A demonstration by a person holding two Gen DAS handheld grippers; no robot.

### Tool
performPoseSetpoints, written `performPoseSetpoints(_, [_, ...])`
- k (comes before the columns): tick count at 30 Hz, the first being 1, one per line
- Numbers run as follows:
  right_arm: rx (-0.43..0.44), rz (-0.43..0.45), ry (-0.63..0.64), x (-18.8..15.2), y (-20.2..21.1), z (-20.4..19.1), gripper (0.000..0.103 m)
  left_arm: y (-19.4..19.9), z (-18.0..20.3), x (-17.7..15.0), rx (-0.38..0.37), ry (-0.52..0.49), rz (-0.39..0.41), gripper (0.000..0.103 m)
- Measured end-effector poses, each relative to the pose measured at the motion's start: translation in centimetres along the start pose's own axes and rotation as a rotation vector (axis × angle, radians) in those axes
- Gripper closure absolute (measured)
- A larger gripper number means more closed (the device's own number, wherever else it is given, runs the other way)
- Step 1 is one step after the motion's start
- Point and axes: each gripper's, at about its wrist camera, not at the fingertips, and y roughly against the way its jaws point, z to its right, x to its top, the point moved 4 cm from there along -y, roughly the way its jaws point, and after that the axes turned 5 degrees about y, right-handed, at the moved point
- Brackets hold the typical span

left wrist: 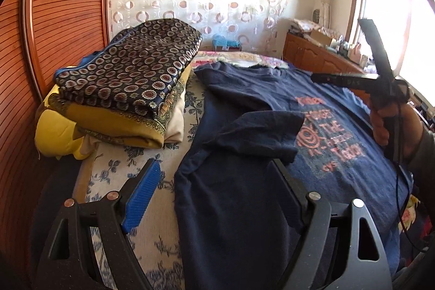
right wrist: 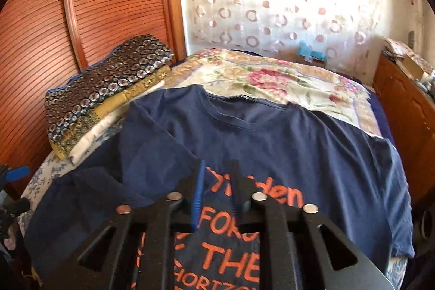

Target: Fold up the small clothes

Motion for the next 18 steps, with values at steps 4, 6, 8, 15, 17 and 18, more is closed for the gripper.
performPoseSetpoints(4, [0.069,0.008,0.047,0.9,-0.6,0.8,0.066,-1.3,0.0,0.9,-0.011,-0.024,-0.020,0.021])
performPoseSetpoints(6, [0.103,0.005,0.080,1.0,-1.0,1.3,0.066,-1.8,-0.1,1.3,-0.012,-0.039,-0.025,0.022])
performPoseSetpoints(8, [0.166,-0.007,0.094,1.2,-1.8,1.8,0.066,-2.6,-0.1,1.7,-0.012,-0.054,-0.040,0.026])
performPoseSetpoints(15, [0.291,-0.036,0.137,4.0,-6.5,1.0,0.066,-5.4,-0.7,2.1,-0.038,-0.070,-0.120,0.056])
performPoseSetpoints(17, [0.328,-0.049,0.137,4.6,-7.3,1.1,0.066,-5.8,-0.9,1.9,-0.043,-0.067,-0.139,0.059])
performPoseSetpoints(18, [0.351,-0.057,0.137,5.1,-8.0,0.9,0.066,-6.0,-0.9,1.8,-0.041,-0.064,-0.149,0.059])
